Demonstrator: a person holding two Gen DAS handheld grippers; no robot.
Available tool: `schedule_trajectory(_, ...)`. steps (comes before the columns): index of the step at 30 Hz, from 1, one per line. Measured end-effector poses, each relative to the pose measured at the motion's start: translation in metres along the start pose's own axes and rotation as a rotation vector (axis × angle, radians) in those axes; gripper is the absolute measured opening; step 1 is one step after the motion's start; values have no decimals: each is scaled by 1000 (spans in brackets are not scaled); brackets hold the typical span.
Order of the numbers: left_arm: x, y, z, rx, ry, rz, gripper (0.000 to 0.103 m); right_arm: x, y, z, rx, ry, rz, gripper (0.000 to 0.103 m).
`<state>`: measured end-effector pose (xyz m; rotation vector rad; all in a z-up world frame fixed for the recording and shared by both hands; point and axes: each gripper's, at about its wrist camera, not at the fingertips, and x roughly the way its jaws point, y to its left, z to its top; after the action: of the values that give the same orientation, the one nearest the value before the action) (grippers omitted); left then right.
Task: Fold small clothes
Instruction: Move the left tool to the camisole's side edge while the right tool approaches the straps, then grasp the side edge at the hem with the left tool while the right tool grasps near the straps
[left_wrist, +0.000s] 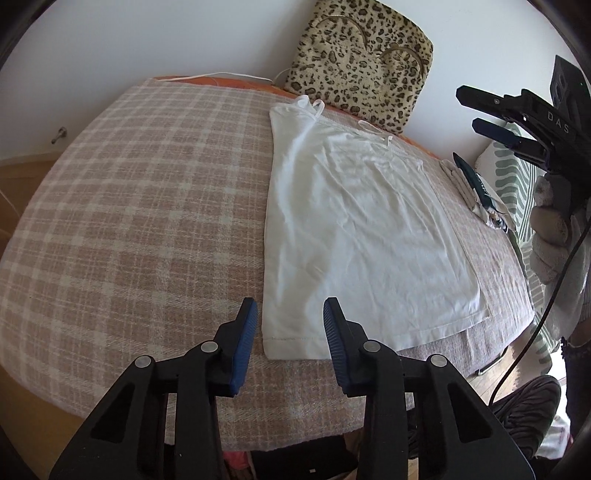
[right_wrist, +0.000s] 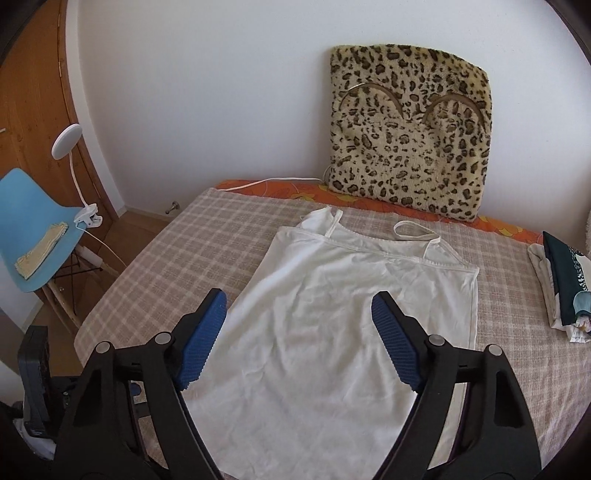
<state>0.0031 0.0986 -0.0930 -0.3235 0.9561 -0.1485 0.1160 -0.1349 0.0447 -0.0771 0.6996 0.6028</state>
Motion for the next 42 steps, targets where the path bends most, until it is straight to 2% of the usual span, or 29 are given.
schedule_trajectory(4,4,1,0,-4,2,1,35,37,14,23,-1,71,47,81)
schedule_trajectory(7,8,7,-1,-29,13,6,34,70,24,40,-20,125,46,77)
schedule_trajectory(8,10,10,-1,-40,19,0,30,82,26,45,-14,145,50,77)
schedule_trajectory(11,17,17,0,-71,38,-8,24,120,23,59,57,222,88,75)
schedule_trajectory(14,24,20,1,-89,59,-23,24,158,17,68,137,298,128,64)
schedule_trajectory(17,26,17,1,-84,66,-34,24,188,14,76,163,332,93,63)
schedule_trajectory(21,28,17,2,-86,68,-39,24,220,14,83,191,371,99,58)
schedule_trajectory(32,39,25,2,-119,91,-52,22,296,45,83,59,452,-24,47)
schedule_trajectory(35,42,26,2,-127,101,-61,18,309,45,83,46,468,-59,44)
schedule_trajectory(42,48,22,4,-125,101,-69,18,332,53,82,-3,497,-113,41)
